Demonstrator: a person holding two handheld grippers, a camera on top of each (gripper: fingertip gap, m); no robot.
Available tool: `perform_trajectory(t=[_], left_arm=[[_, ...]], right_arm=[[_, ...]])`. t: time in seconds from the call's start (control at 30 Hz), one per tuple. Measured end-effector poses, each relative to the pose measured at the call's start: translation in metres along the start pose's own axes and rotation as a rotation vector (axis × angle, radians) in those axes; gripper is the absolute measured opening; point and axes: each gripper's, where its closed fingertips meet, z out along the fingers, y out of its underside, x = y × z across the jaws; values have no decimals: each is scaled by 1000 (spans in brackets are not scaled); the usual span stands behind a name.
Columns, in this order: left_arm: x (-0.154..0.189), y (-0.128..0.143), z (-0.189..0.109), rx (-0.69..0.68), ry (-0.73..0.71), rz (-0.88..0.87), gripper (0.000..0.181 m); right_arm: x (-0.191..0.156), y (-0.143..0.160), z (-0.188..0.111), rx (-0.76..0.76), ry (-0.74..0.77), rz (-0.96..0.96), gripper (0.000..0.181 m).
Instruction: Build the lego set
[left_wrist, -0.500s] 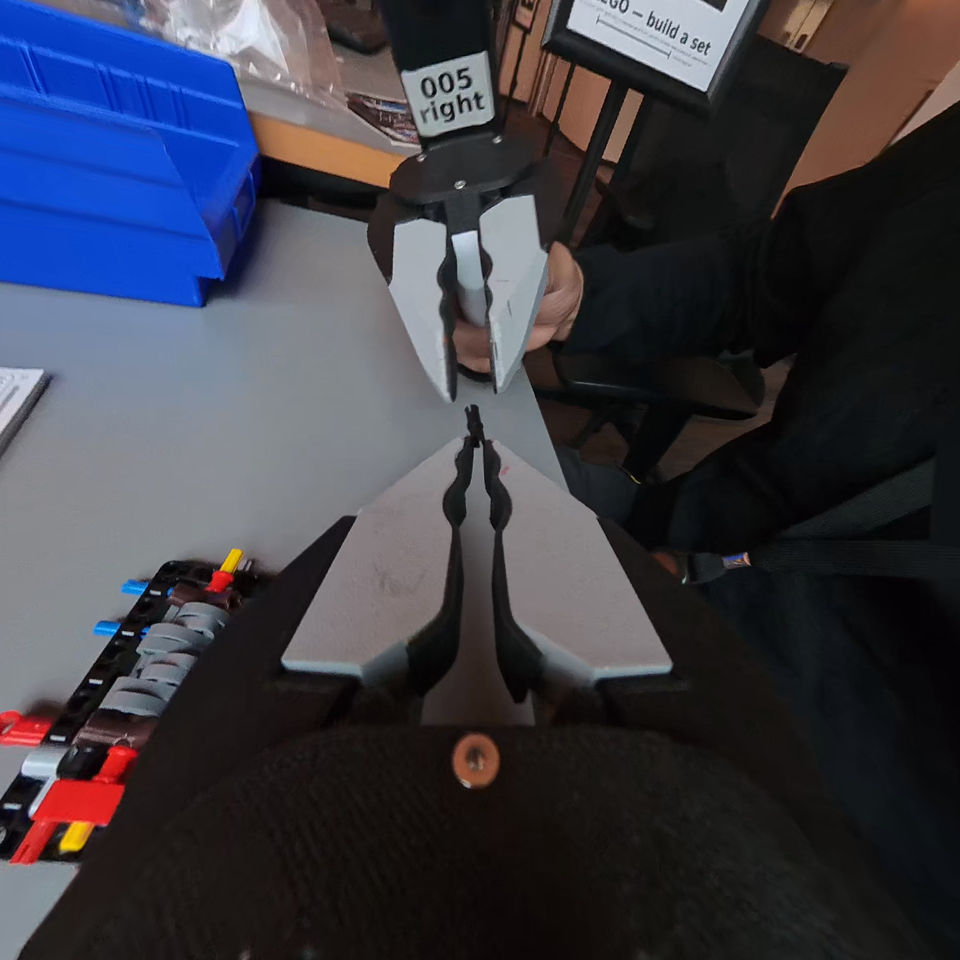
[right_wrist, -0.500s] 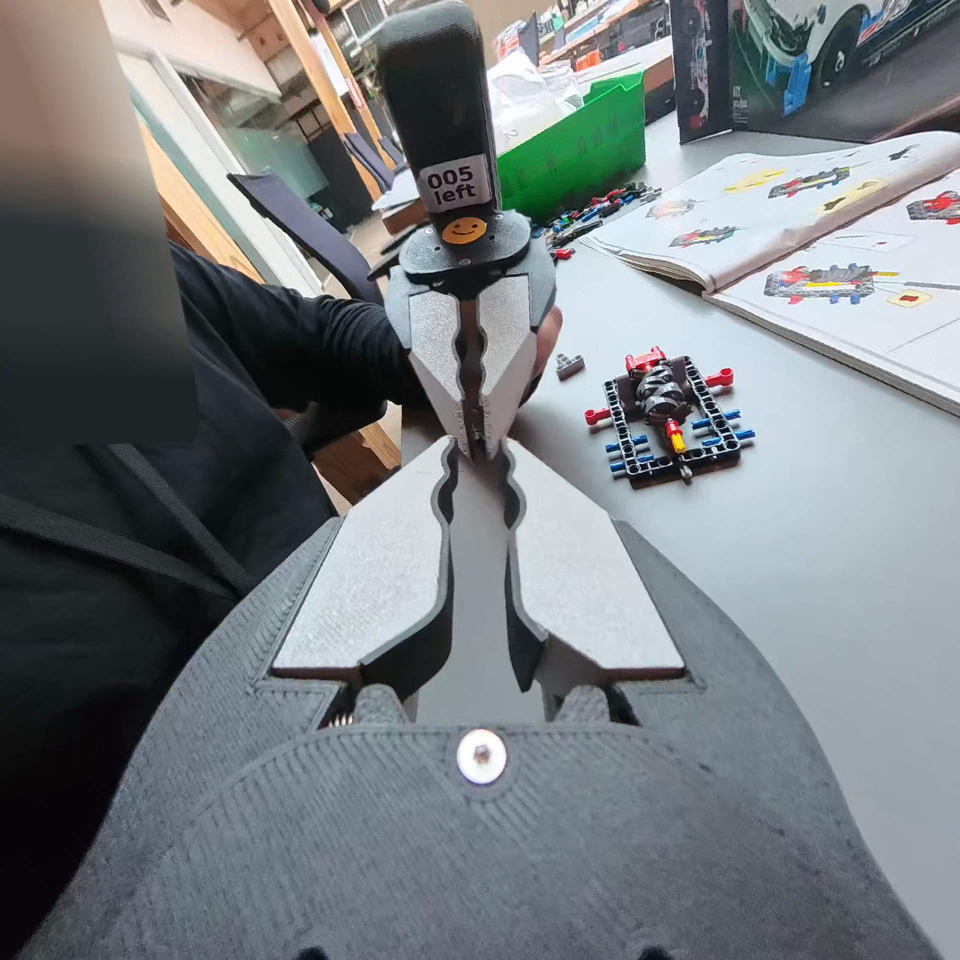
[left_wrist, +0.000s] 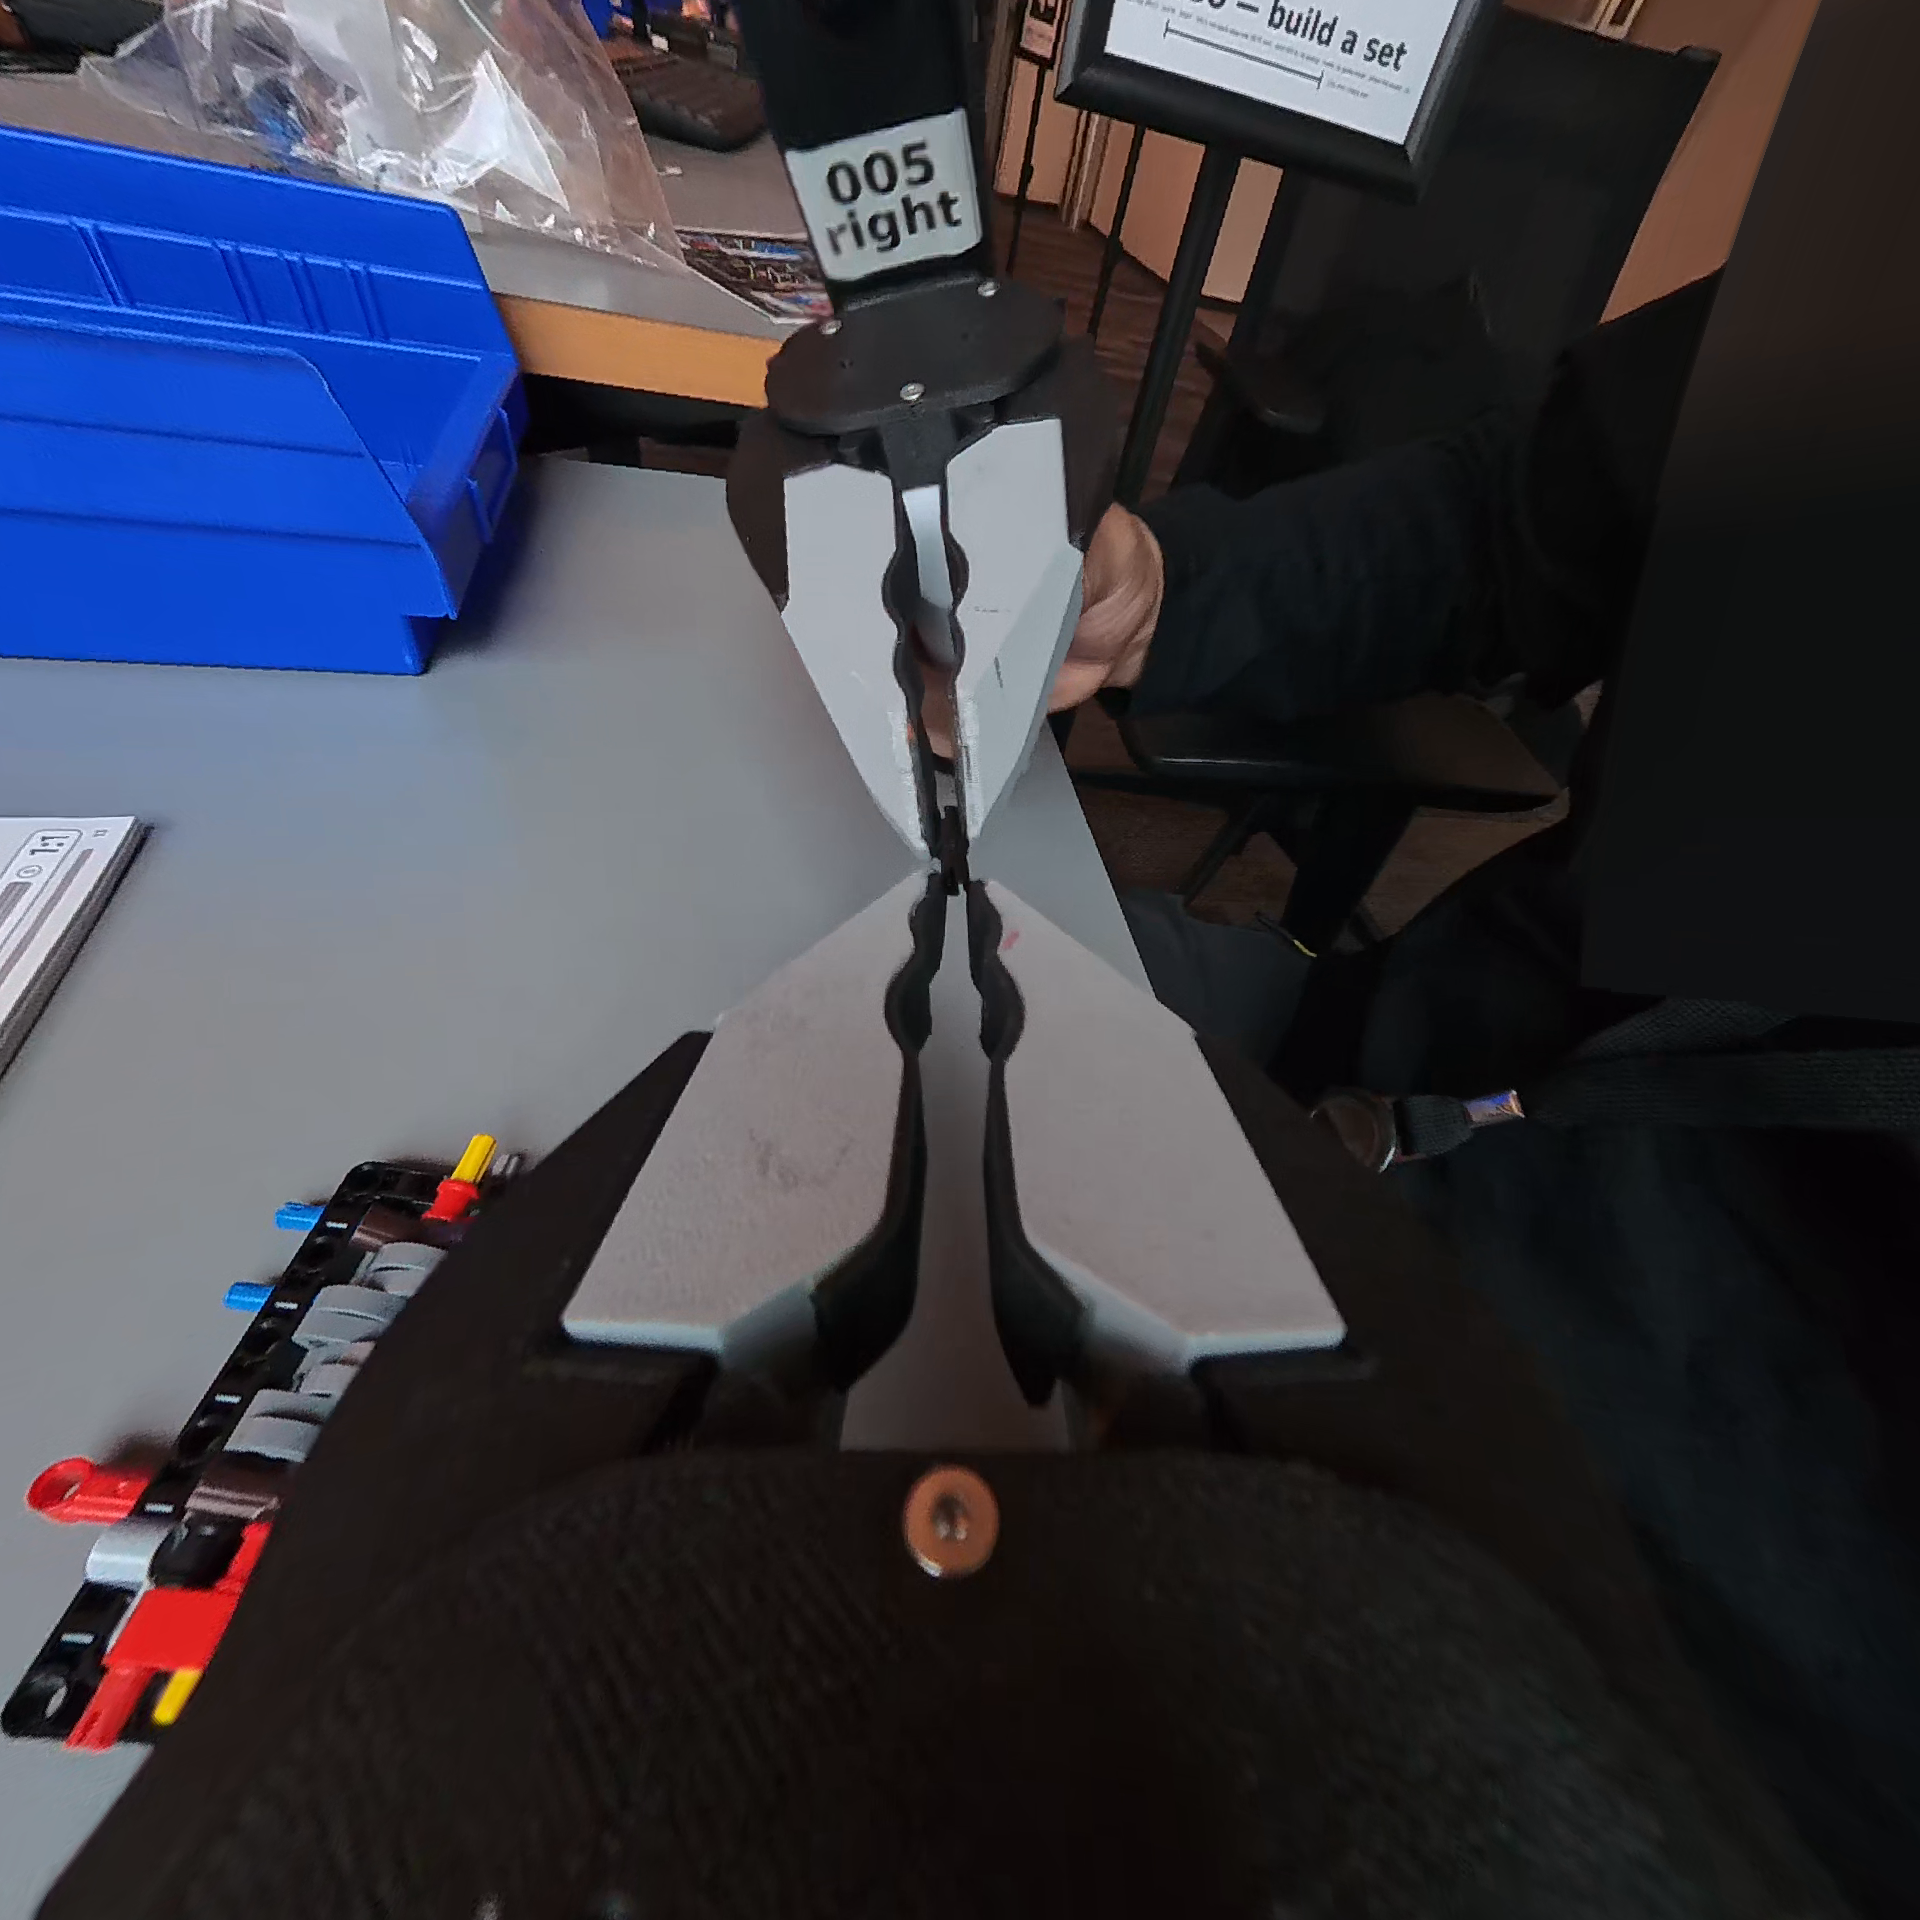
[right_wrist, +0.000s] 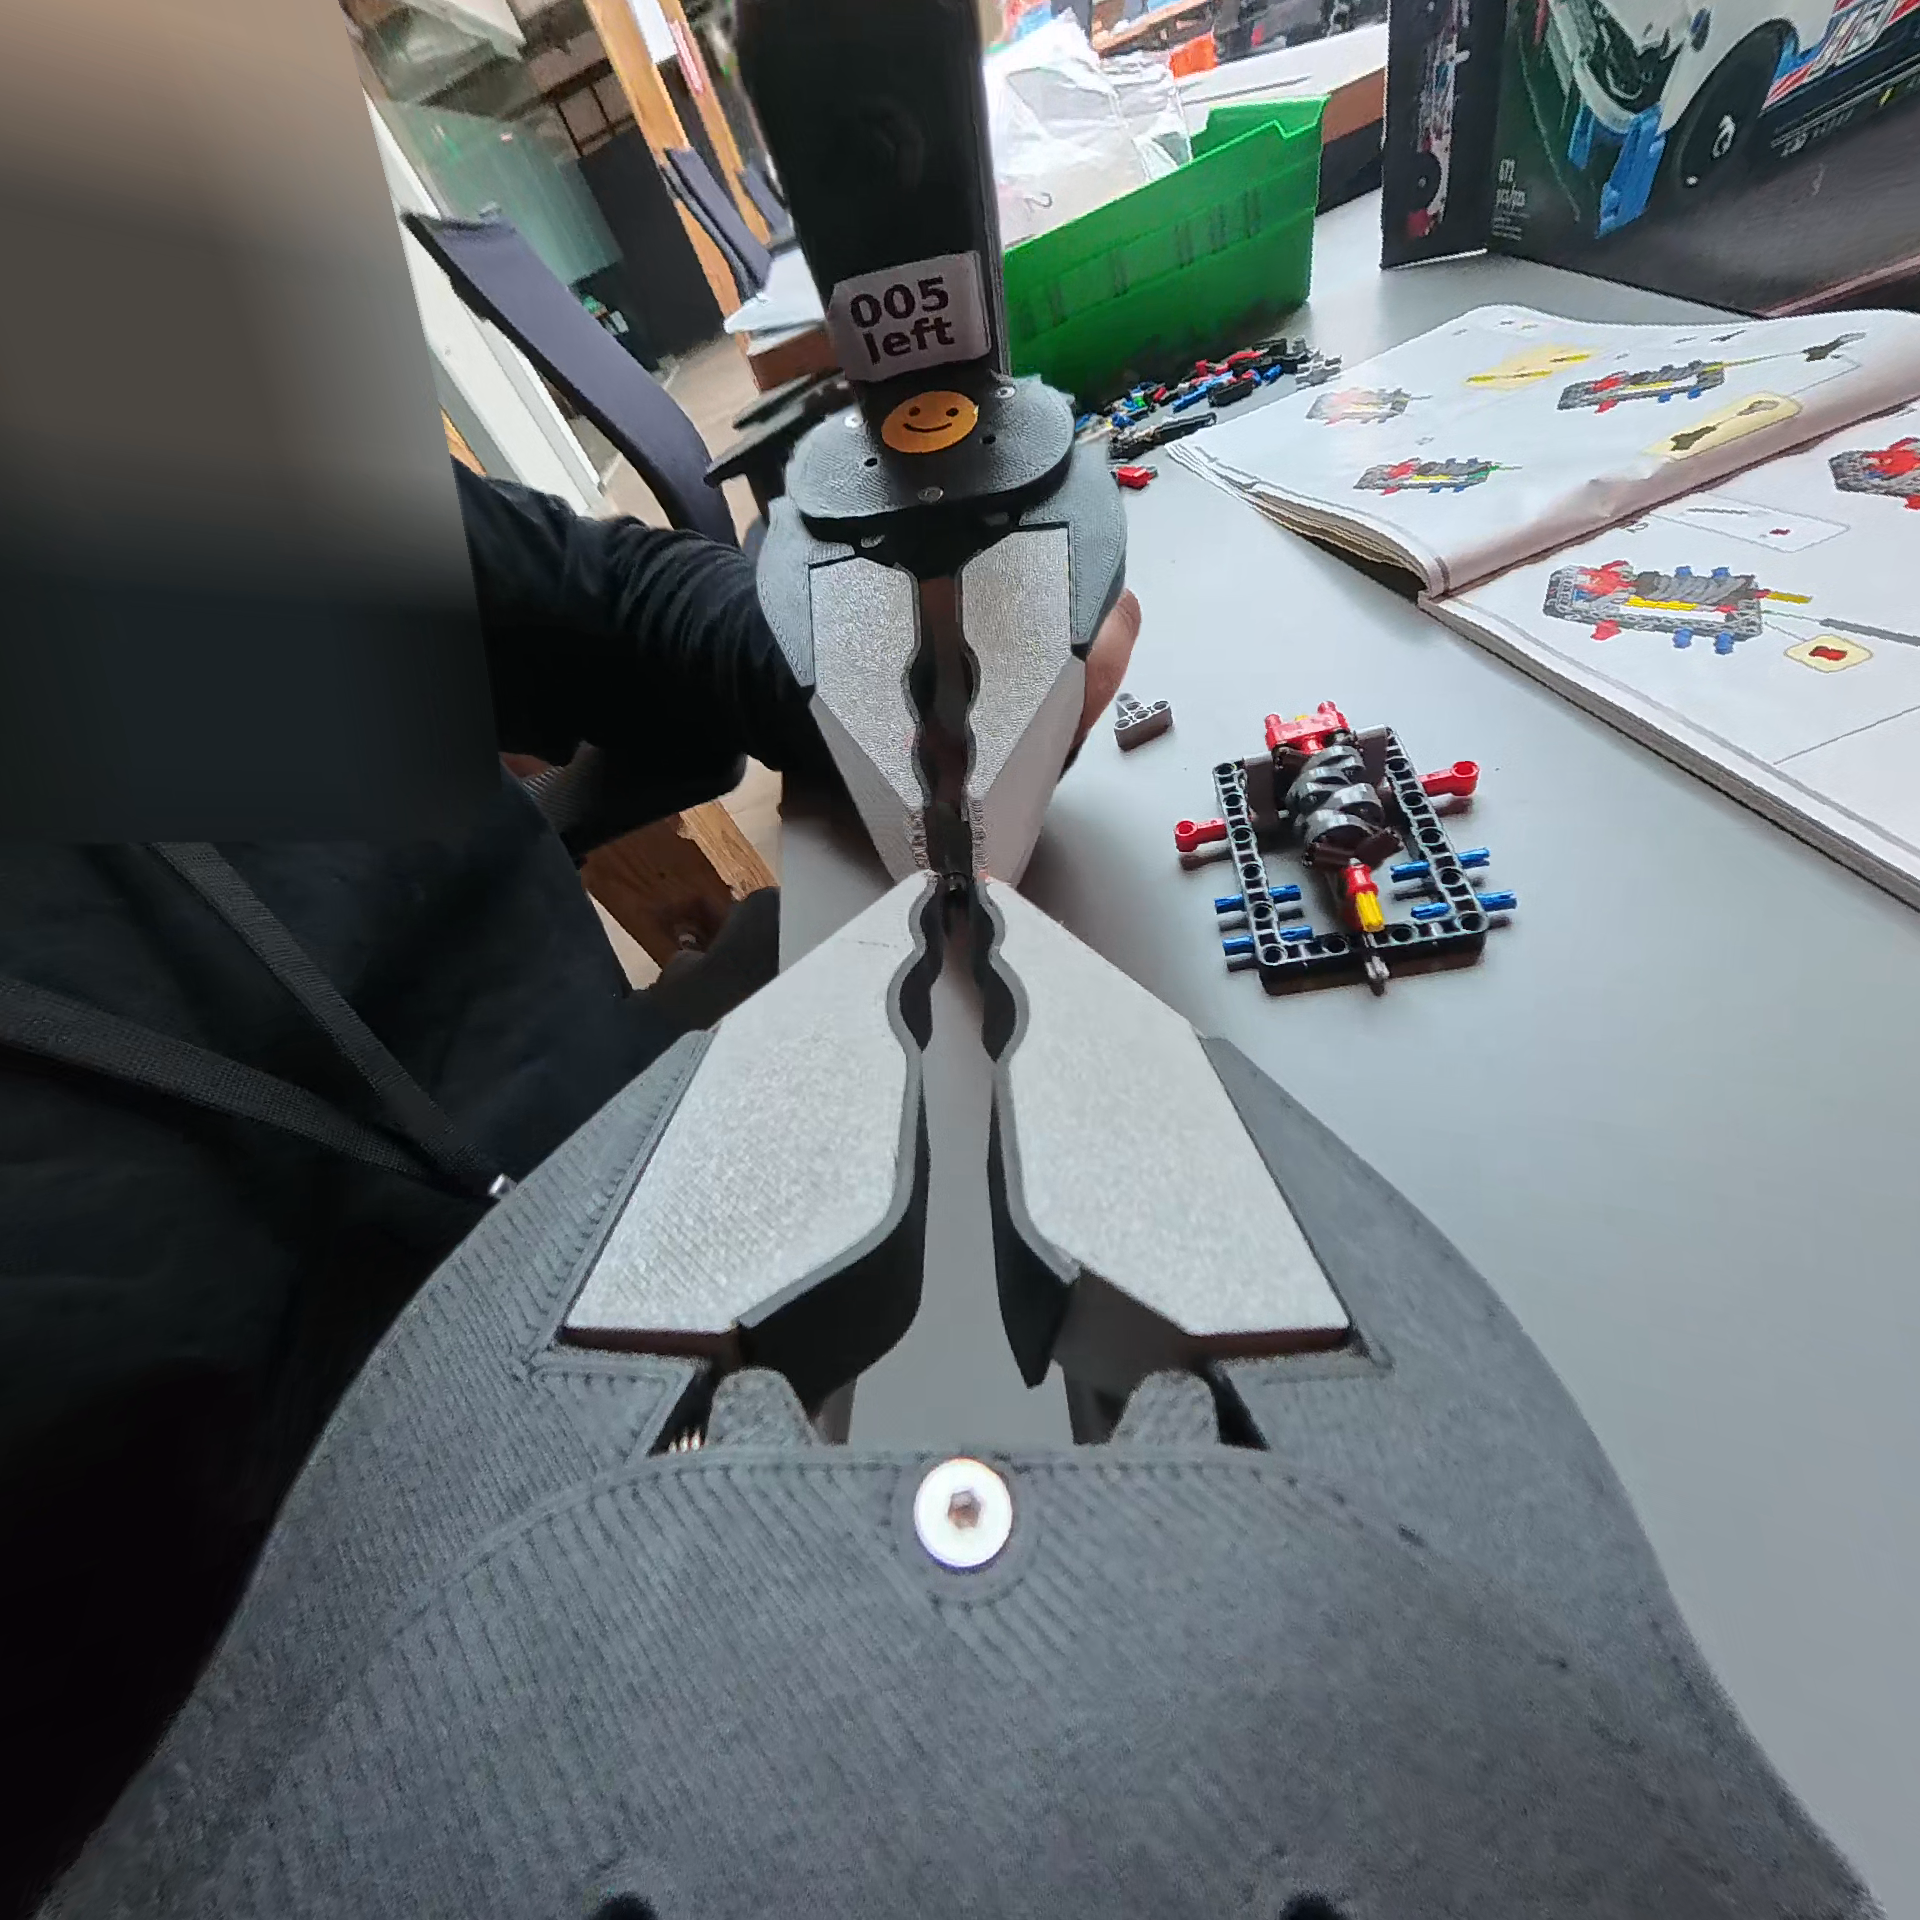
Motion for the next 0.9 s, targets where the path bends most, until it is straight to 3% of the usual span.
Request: perform_trajectory(t=[0.43,0.9], left_arm=[[-2,11,5,-61,-9,-15,1],[-4,13,5,-98,-78,77,2]], right_arm=[[2,11,-1,-304,254,-489,1],[5,17,2,-385,281,-549,2]])
